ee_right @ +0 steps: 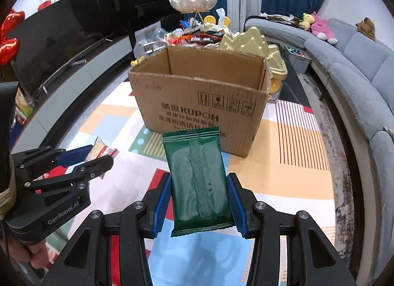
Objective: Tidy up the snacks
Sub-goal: 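Lift both held snacks and carry them over the cardboard box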
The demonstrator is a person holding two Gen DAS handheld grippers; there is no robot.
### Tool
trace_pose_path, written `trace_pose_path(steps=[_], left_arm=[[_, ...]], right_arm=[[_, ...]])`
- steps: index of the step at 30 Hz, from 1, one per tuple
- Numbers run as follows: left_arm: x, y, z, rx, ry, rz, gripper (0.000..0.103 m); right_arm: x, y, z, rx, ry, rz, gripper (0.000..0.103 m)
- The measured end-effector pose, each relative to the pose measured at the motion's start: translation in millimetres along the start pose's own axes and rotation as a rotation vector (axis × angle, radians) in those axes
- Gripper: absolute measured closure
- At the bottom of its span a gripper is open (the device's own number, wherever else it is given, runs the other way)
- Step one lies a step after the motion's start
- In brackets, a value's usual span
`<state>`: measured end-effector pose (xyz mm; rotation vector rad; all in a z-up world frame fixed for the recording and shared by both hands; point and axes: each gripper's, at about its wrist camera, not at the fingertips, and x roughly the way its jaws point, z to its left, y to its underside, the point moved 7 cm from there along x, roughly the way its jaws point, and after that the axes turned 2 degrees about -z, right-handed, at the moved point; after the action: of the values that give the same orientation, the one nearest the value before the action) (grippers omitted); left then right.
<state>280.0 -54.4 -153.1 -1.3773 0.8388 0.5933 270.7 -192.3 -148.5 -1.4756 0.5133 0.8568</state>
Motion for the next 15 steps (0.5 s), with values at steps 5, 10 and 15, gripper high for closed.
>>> trace_pose_path(steps=[5,10,15], left_arm=[[-10.6,-13.5,3.7,-0.019,-0.006,-0.025,0.071],[-18.7,-31.0,7.9,-0.038,-0.017,-0.048,0.071],[-24.3,-52.7,10.4,-0.048,-0.015,-0.074,0.071]], right_arm=[[-14.9,-13.5,2.2,0.004,0.014,-0.034,0.057],[-26.2,-29.4,3.6,0.009,0.035,-0.067,0.057],[-34.1,-45.6,3.4,0.016,0.048,-0.092,0.057]])
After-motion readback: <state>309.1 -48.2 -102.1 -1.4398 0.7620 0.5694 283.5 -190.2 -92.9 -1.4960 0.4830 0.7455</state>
